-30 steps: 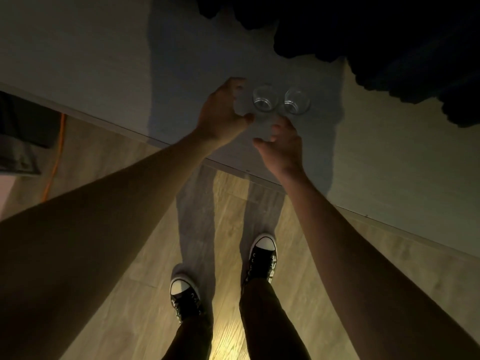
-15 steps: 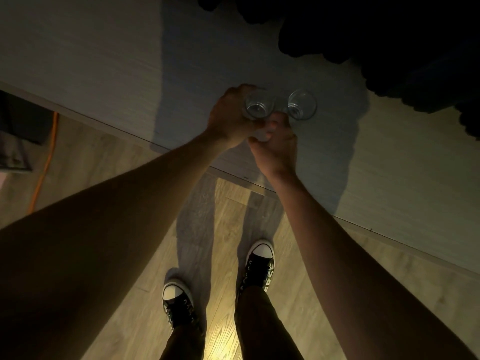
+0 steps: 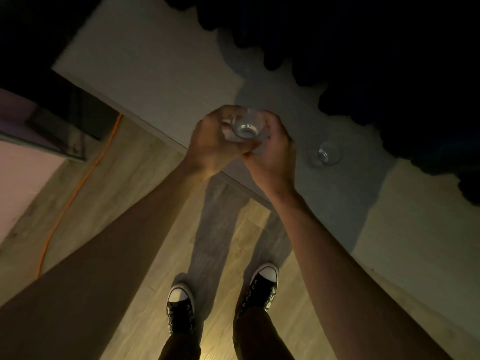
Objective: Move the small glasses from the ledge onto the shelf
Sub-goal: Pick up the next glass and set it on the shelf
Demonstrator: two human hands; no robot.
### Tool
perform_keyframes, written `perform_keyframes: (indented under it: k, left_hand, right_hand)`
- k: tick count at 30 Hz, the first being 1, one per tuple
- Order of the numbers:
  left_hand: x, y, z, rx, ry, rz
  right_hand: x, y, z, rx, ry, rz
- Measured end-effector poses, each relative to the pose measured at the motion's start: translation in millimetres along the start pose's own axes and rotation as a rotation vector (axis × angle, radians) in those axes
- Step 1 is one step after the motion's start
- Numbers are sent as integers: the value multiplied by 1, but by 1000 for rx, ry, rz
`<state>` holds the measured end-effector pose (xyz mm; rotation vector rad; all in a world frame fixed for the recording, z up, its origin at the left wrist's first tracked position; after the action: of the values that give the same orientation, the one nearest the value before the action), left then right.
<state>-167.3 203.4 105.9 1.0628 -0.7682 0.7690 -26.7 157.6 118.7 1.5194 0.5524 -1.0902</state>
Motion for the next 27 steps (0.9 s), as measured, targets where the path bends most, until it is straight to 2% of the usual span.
perform_keyframes:
  k: [3, 7, 12, 15, 19, 27]
  left_hand:
    - [31, 71, 21, 78, -8, 22]
    - [82, 189, 77, 230, -7, 8]
    - [158, 360, 190, 459, -33, 5]
    - [197, 453, 268, 600, -47, 23]
    - [222, 559, 382, 794, -20, 84]
    - [228, 708, 628, 1141, -38, 68]
  right_hand:
    - [-67, -18, 2, -92, 26, -50]
    - [-193, -35, 17, -225, 98, -63]
    - [-396, -38, 84, -362, 349, -111]
    - [-508, -44, 136, -412, 480, -126]
    - [-640, -60, 225, -560, 614, -177]
    - [-813, -107, 433, -778, 808, -271]
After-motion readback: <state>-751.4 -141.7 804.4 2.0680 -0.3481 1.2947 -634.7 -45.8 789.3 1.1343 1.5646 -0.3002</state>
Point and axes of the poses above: each hand's wrist, its own z-axis away from the middle knuckle, its own y-axis out of the back of the hand, x = y × z, the point moved 9 cm from there along -z, towards the middle knuckle, and after that the axes turned 1 degree about -y, right-handed, at the moved point
